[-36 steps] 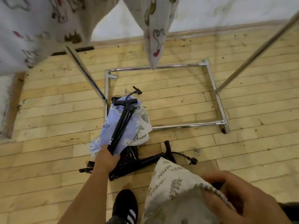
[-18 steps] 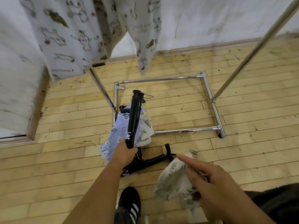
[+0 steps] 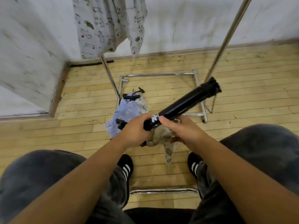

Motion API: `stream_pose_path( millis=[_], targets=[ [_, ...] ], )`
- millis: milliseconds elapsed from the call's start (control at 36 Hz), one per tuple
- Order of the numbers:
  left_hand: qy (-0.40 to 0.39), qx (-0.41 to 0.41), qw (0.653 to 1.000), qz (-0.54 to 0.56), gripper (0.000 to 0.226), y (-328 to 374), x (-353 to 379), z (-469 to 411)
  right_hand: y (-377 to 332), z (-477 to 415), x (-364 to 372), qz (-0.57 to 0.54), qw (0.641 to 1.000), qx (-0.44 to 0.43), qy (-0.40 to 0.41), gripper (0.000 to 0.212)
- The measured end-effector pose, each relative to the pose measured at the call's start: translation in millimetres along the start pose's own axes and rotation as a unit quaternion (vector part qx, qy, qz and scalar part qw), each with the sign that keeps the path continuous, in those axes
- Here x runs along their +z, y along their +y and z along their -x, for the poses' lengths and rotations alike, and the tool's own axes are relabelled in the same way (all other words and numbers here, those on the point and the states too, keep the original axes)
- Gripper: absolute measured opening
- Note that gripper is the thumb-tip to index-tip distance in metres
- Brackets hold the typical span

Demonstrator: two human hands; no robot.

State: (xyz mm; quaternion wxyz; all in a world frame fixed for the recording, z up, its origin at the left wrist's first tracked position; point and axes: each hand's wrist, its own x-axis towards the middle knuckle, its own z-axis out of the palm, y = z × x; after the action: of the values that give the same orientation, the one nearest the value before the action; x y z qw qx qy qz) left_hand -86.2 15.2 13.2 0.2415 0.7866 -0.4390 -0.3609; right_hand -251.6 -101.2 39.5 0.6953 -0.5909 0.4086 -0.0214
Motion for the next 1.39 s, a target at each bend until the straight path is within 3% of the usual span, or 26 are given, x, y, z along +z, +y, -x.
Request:
stream_pose_path(
  millis=[83, 194, 278, 389, 444, 528, 583, 639, 750, 861, 917, 1000, 1083, 1222, 1333, 1389],
  targets=[
    [0.007, 0.033, 0.999, 0.006, 0.043, 17, 9, 22, -3, 15, 1, -0.055, 0.998, -0.018, -0.002, 0.025],
    [0.076, 0.036, 0.996, 0.031, 0.058, 29, 9, 51, -1, 35, -1, -0.133, 0.989, -0.029, 0.053, 0.024],
    [0.192, 0.054, 0.975, 0.101, 0.049, 36, 3, 75, 7, 45, -5, -0.218, 0.973, -0.007, 0.073, 0.032],
    [0.325, -0.052, 0.919, 0.215, 0.042, 24, 2, 87, 15, 55, -10, -0.281, 0.958, 0.005, 0.058, 0.044],
    [0.284, -0.153, 0.919, 0.227, 0.037, 8, 4, 83, 17, 56, -13, -0.297, 0.954, -0.001, 0.047, 0.042],
    [0.094, -0.273, 0.917, 0.276, 0.026, -18, 21, 80, 18, 55, -16, -0.298, 0.954, -0.015, 0.034, 0.042],
    [-0.001, -0.283, 0.91, 0.303, 0.027, -24, 36, 83, 18, 55, -15, -0.303, 0.953, -0.02, 0.021, 0.044],
    [-0.042, -0.242, 0.925, 0.289, 0.036, -21, 47, 86, 18, 55, -13, -0.308, 0.951, -0.019, 0.001, 0.043],
    [-0.012, -0.17, 0.923, 0.345, 0.029, -8, 56, 86, 19, 57, -9, -0.319, 0.946, -0.018, -0.059, 0.042],
    [0.063, -0.159, 0.93, 0.324, 0.016, -17, 57, 80, 16, 60, -8, -0.301, 0.951, -0.023, -0.074, 0.04],
    [0.061, -0.171, 0.931, 0.316, 0.013, -20, 54, 79, 16, 60, -10, -0.303, 0.949, -0.025, -0.08, 0.039],
    [0.007, -0.188, 0.923, 0.337, 0.028, -21, 54, 81, 17, 60, -12, -0.312, 0.946, -0.025, -0.088, 0.039],
    [-0.026, -0.145, 0.942, 0.303, 0.029, -16, 58, 83, 16, 61, -11, -0.323, 0.941, -0.021, -0.1, 0.04],
    [0.055, -0.101, 0.962, 0.246, 0.009, -20, 61, 76, 13, 62, -10, -0.333, 0.936, -0.021, -0.111, 0.044],
    [0.114, -0.101, 0.97, 0.189, 0.02, -23, 53, 75, 10, 61, -9, -0.344, 0.933, -0.018, -0.103, 0.046],
    [0.122, -0.107, 0.974, 0.157, 0.038, -29, 53, 73, 10, 61, -9, -0.351, 0.932, -0.019, -0.093, 0.047]
  ],
)
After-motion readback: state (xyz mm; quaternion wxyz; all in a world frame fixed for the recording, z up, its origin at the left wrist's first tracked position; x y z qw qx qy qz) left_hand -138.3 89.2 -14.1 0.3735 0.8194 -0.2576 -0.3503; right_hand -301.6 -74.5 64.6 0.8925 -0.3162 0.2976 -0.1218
